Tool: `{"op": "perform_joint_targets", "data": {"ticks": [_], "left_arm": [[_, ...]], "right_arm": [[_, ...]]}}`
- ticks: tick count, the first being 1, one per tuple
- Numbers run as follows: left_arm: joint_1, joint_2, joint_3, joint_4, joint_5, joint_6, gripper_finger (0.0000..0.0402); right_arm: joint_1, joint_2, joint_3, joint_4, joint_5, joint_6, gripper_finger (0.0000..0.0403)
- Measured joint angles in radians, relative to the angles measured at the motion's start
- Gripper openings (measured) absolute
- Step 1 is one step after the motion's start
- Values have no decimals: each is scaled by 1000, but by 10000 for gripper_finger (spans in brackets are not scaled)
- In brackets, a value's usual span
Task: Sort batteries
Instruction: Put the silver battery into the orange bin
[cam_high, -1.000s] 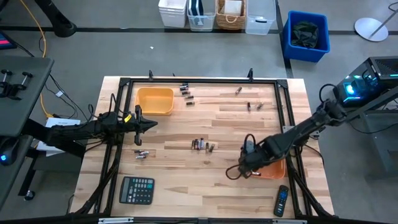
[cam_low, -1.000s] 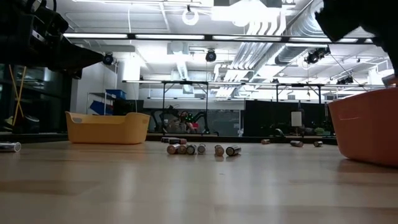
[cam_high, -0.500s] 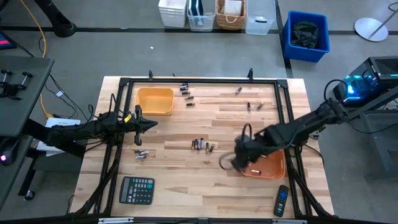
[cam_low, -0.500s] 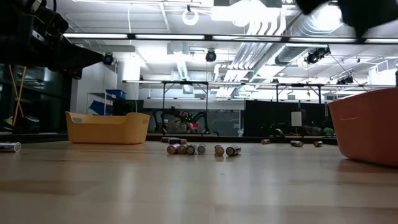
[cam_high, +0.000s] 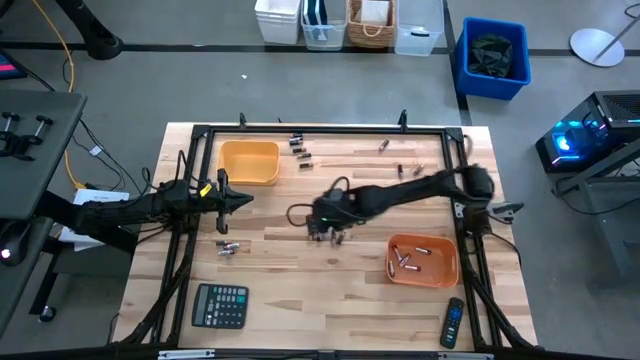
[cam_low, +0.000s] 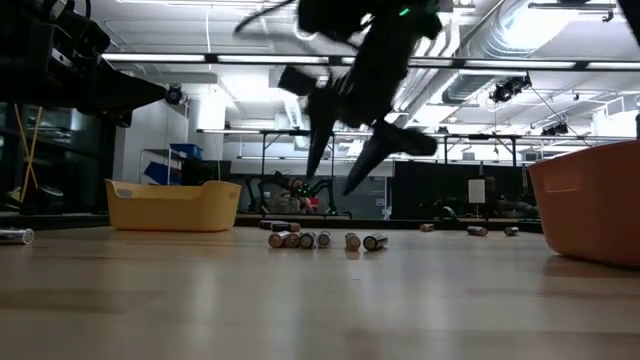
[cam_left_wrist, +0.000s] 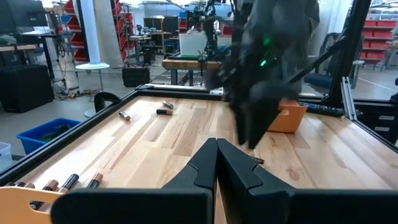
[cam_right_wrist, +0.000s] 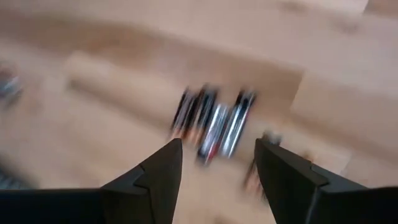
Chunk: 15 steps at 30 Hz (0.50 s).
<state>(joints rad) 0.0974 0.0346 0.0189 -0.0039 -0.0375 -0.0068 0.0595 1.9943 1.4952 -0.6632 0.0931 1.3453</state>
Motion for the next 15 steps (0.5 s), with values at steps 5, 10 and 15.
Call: {"op": "perform_joint_targets", "data": {"ticks": [5, 10, 15], "left_arm": [[0, 0, 0, 0, 0, 0, 1], [0, 0, 0, 0, 0, 0, 1], [0, 0, 0, 0, 0, 0, 1]], "right_arm": [[-33, 155, 189, -215, 38, -8, 194], [-35, 240, 298, -274, 25, -19, 194], [-35, 261, 307, -293, 23, 35, 188]]}}
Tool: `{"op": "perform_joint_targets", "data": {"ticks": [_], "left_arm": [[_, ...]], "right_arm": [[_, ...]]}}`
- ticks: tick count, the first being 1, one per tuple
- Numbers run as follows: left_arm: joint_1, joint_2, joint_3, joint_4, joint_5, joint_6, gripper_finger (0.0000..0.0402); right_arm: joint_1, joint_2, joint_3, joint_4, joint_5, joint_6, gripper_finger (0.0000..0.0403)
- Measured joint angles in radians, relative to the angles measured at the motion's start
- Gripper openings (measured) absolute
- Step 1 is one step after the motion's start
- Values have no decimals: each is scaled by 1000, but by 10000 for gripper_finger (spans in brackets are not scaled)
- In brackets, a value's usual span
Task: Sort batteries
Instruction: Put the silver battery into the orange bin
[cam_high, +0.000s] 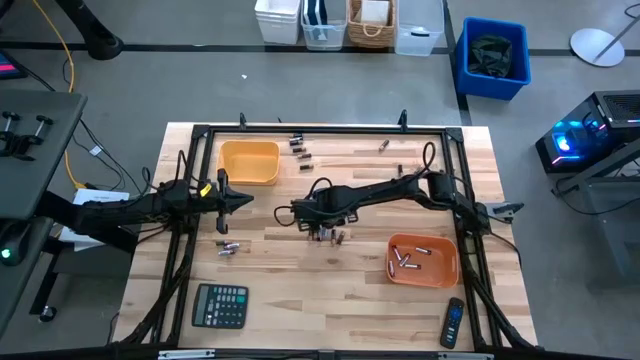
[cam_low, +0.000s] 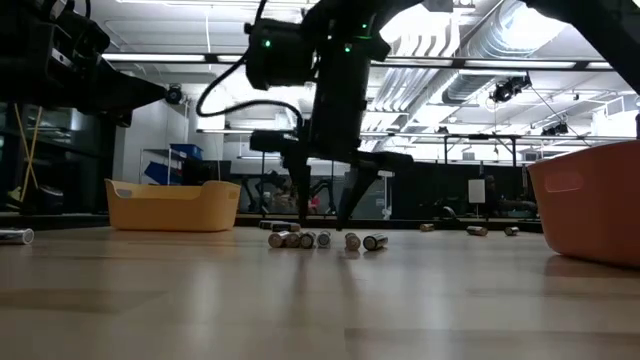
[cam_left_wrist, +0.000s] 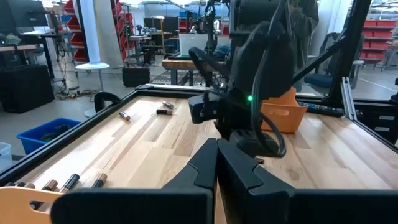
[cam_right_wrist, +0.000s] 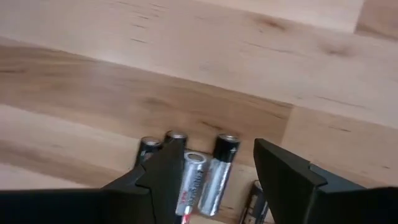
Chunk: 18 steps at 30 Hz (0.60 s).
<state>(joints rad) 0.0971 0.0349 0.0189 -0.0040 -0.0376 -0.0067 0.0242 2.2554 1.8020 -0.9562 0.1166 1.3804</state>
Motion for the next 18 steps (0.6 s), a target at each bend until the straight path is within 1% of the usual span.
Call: {"op": "perform_joint_targets", "data": {"ticks": [3, 10, 18], "left_arm": [[0, 0, 0, 0, 0, 0, 1], [0, 0, 0, 0, 0, 0, 1], [0, 0, 0, 0, 0, 0, 1]], "right_arm": [[2, 0, -15, -12, 4, 36, 172], [2, 4, -17, -27, 13, 61, 133], [10, 41, -12, -20, -29, 91, 124]]}}
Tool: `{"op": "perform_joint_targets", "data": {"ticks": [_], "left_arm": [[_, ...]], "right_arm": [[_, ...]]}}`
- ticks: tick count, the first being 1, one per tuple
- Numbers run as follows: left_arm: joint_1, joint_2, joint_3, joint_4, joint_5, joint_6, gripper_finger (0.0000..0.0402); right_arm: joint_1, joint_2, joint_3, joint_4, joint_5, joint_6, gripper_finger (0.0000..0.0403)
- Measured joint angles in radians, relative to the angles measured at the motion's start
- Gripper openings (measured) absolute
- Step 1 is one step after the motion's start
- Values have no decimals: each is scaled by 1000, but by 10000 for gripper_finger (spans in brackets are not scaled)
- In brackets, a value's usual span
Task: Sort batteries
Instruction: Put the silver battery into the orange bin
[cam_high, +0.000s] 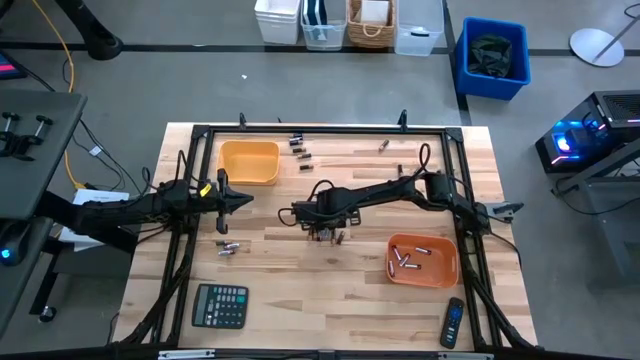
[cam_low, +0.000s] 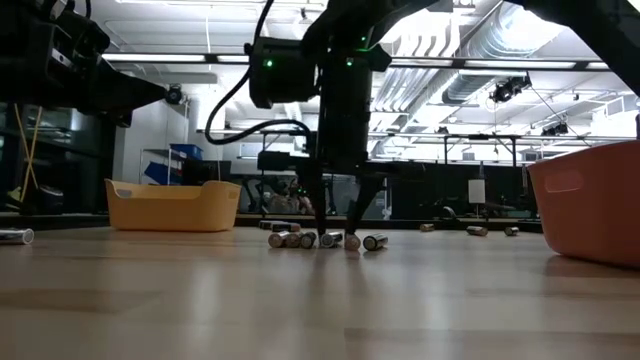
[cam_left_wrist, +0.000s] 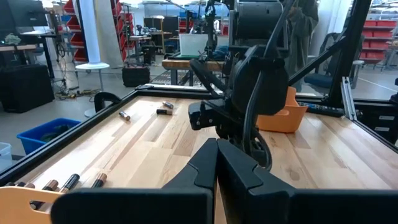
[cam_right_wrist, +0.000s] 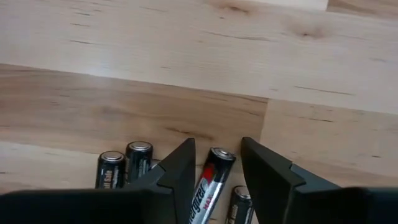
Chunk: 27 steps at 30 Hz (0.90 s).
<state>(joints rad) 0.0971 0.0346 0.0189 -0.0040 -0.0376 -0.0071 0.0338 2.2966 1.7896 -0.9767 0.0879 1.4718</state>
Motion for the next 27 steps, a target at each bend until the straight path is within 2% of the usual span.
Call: {"op": "perform_joint_targets", "data": {"ticks": [9, 12, 16, 24, 27], "left_arm": [[0, 0, 0, 0, 0, 0, 1], [0, 0, 0, 0, 0, 0, 1], [0, 0, 0, 0, 0, 0, 1], [0, 0, 0, 0, 0, 0, 1], [0, 0, 0, 0, 0, 0, 1]], "right_arm": [[-1, 3, 0, 0, -7, 15, 120], [0, 4, 0, -2, -5, 12, 97], [1, 4, -1, -1, 1, -14, 38], [-8, -19, -5, 1, 60, -69, 31], [-26, -44, -7, -4, 107, -101, 2]]}}
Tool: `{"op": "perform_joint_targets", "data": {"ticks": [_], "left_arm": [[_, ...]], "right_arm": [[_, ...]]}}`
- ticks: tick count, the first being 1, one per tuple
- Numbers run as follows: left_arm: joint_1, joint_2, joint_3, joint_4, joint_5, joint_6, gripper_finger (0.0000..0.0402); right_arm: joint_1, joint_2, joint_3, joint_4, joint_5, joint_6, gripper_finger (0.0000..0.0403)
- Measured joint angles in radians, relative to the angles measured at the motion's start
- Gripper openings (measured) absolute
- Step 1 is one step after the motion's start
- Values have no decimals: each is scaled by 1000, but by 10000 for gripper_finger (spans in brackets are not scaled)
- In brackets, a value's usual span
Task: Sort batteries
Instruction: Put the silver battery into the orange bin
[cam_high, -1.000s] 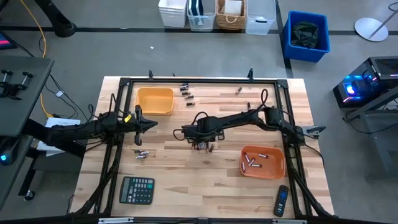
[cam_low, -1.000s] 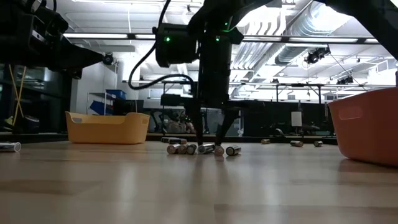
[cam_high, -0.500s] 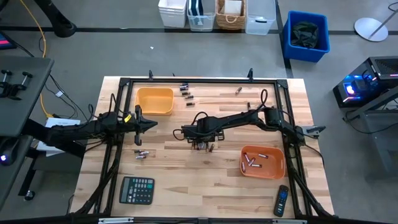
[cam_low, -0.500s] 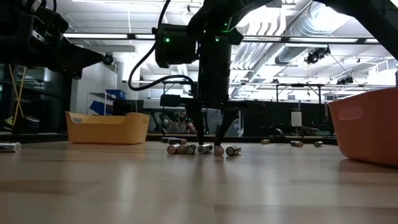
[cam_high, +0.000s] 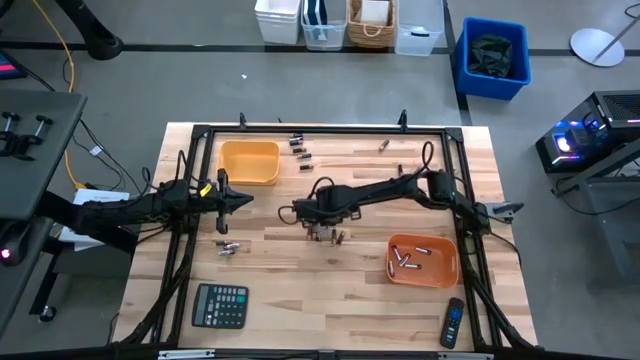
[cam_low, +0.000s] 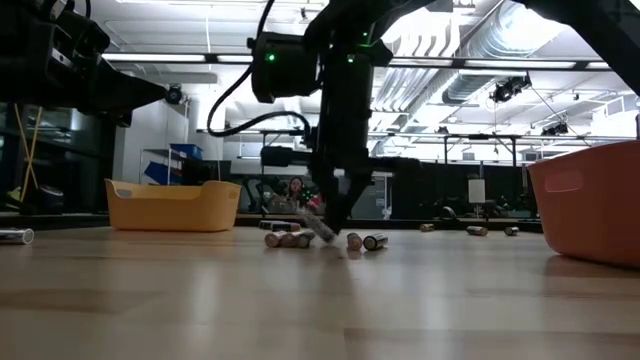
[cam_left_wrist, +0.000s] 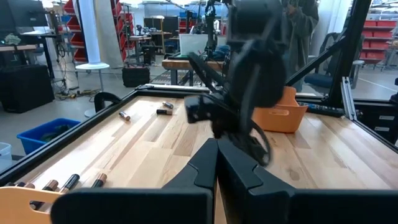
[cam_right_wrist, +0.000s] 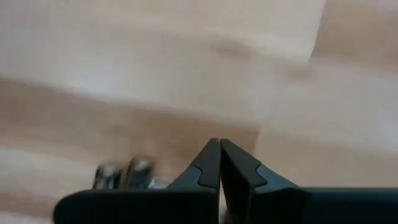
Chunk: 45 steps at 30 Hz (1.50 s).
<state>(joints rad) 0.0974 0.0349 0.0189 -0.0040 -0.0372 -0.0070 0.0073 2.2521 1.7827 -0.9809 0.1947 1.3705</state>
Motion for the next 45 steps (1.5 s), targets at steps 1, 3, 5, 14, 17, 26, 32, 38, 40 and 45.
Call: {"op": "perform_joint_targets", "data": {"ticks": [1, 3, 5, 14, 17, 26, 32, 38, 40, 45], "left_arm": [[0, 0, 0, 0, 0, 0, 1], [0, 0, 0, 0, 0, 0, 1], [0, 0, 0, 0, 0, 0, 1], [0, 0, 0, 0, 0, 0, 1], [0, 0, 0, 0, 0, 0, 1], [0, 0, 0, 0, 0, 0, 1], [0, 0, 0, 0, 0, 0, 1], [0, 0, 0, 0, 0, 0, 1], [0, 0, 0, 0, 0, 0, 1], [0, 0, 0, 0, 0, 0, 1]], "right_arm": [[-5, -10, 0, 2, 12, -9, 4], [-18, -27, 0, 1, 28, -22, 4], [-27, -37, 1, 1, 38, -46, 4], [-30, -53, 2, 67, -45, -263, 2], [-18, -53, 2, -5, -72, -267, 1], [-19, -54, 2, -90, -42, -219, 98], [-20, -47, 2, -87, -71, -147, 184], [-18, -11, 2, -99, -100, -87, 194], [-18, 3, 2, -93, -116, -85, 194], [-18, 26, 2, -72, -144, -73, 187]]}}
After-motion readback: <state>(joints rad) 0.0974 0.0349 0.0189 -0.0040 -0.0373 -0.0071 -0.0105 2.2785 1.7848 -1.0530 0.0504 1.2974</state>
